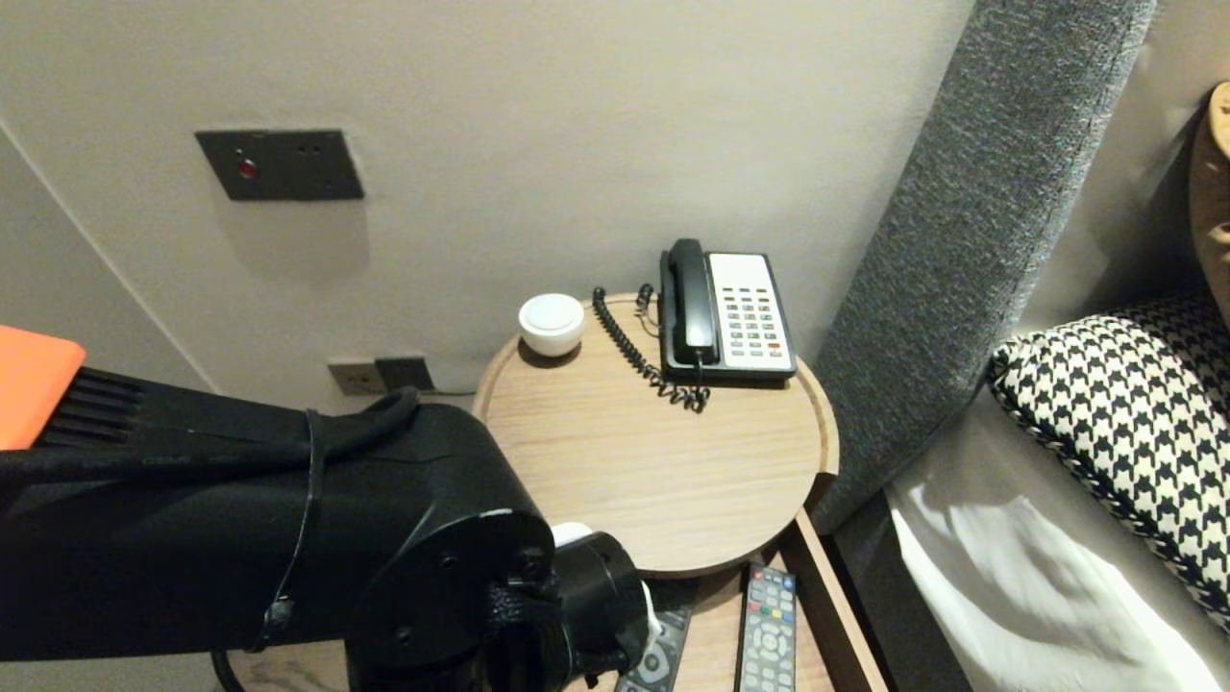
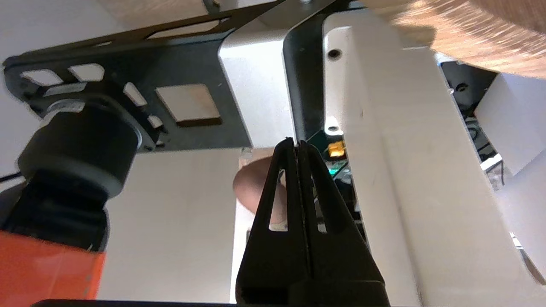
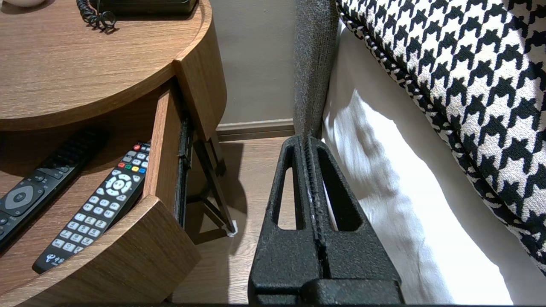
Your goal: Close the nightstand drawer
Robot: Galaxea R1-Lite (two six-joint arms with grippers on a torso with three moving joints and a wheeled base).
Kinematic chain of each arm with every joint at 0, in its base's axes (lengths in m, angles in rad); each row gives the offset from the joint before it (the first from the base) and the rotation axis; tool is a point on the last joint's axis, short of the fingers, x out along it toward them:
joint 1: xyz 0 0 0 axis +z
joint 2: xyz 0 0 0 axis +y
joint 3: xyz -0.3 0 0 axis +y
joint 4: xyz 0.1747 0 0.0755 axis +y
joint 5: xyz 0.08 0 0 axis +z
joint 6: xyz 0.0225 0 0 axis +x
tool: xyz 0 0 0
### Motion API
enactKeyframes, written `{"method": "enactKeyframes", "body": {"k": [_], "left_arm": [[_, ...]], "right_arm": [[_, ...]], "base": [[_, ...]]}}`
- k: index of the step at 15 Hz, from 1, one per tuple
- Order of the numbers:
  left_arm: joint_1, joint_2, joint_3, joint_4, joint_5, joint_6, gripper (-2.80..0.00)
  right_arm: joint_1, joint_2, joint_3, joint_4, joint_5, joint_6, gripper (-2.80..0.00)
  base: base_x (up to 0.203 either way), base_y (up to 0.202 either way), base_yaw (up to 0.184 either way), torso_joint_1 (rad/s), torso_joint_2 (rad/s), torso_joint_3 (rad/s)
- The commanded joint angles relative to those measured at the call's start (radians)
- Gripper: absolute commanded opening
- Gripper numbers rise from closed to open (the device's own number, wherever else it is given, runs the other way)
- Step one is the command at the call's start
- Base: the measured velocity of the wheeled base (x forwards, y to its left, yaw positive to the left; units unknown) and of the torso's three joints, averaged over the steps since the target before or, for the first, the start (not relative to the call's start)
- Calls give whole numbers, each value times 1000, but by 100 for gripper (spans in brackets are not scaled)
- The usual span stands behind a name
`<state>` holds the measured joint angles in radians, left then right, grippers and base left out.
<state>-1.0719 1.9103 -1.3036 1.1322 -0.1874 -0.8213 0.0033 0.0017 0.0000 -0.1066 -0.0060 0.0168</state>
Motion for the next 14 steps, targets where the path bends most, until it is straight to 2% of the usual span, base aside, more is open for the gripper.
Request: {"method": "enactKeyframes", "body": {"k": [1, 11, 14], "left_arm": [[-10, 3, 35, -31, 0, -23, -280], [-28, 39, 60, -162, 9, -89, -280], [-28, 49, 60, -186, 13, -91, -280]], "right_arm": [[0, 1, 40, -1, 0, 0, -280], [0, 1, 40, -1, 0, 0, -280], [1, 1, 40, -1, 0, 0, -280]], "base": [[0, 0, 0, 0, 0, 0], [0, 0, 0, 0, 0, 0], [0, 0, 0, 0, 0, 0]]}}
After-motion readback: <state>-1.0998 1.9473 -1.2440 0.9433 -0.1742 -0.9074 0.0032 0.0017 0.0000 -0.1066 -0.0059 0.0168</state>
